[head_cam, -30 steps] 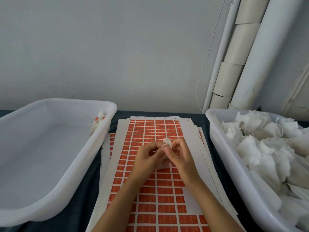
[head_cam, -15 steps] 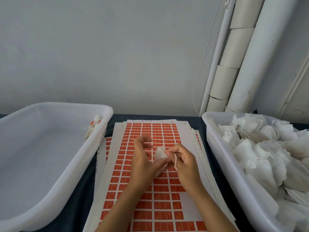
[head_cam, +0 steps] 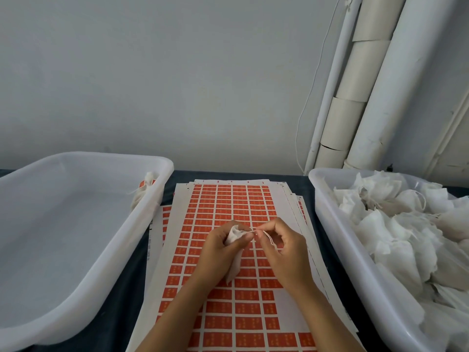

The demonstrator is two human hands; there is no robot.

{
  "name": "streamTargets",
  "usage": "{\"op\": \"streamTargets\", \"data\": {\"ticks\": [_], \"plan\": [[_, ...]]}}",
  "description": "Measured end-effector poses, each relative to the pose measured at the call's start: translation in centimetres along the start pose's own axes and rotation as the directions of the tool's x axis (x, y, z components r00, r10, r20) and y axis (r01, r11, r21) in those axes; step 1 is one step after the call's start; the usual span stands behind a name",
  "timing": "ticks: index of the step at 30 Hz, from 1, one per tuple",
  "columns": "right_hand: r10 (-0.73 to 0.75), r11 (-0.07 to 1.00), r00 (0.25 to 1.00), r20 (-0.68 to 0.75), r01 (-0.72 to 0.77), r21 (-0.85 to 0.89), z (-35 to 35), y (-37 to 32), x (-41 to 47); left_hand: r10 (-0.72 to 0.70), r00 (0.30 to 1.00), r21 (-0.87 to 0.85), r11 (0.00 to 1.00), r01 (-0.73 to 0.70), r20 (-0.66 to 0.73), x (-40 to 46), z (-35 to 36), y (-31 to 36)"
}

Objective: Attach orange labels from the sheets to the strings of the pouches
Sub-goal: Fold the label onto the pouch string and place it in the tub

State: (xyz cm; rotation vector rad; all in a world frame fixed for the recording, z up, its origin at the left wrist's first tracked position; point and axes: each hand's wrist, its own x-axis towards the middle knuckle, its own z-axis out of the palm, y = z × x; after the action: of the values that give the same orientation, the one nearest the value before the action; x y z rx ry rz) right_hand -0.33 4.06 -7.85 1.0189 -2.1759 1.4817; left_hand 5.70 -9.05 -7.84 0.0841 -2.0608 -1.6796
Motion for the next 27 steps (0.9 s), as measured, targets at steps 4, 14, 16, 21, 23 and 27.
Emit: {"op": "streamTargets", "data": {"ticks": [4,14,16,21,23,27], "plan": [[-0.022,0.993,1.000,0.009,0.023,-0.114,0.3,0.1,-0.3,0.018,1.000,0.053,0.998,-0.017,-0.020,-0.2,0.2,0.1],[0.257,0.945,0.947,-0.192,-0.287,-0.154,-0.6,0.6,0.1,-0.075,0.972,0.086,0.992,0.096,-0.222,0.1,0.7,-0.1],[0.285,0.936,0.939,-0.194,-0.316,-0.155,-0.6,0.8,0.1,-0.079,0.973,0.085,0.991,0.099,-0.215,0.2,0.9,0.0],[0.311,0.933,0.934,-0.175,-0.335,-0.134,-0.7,1.2,0.1,-0.122,0.992,0.068,0.990,0.124,-0.043,-0.1,0.1,0.6],[0.319,0.929,0.936,-0.147,-0.339,-0.146,-0.6,1.2,0.0,-0.150,0.982,-0.004,0.988,0.151,0.112,-0.4,-0.1,1.2],[0.257,0.945,0.965,-0.049,-0.262,-0.195,0.4,0.4,-0.3,-0.105,0.981,-0.222,0.965,0.140,0.165,-0.8,-0.4,1.9]]}}
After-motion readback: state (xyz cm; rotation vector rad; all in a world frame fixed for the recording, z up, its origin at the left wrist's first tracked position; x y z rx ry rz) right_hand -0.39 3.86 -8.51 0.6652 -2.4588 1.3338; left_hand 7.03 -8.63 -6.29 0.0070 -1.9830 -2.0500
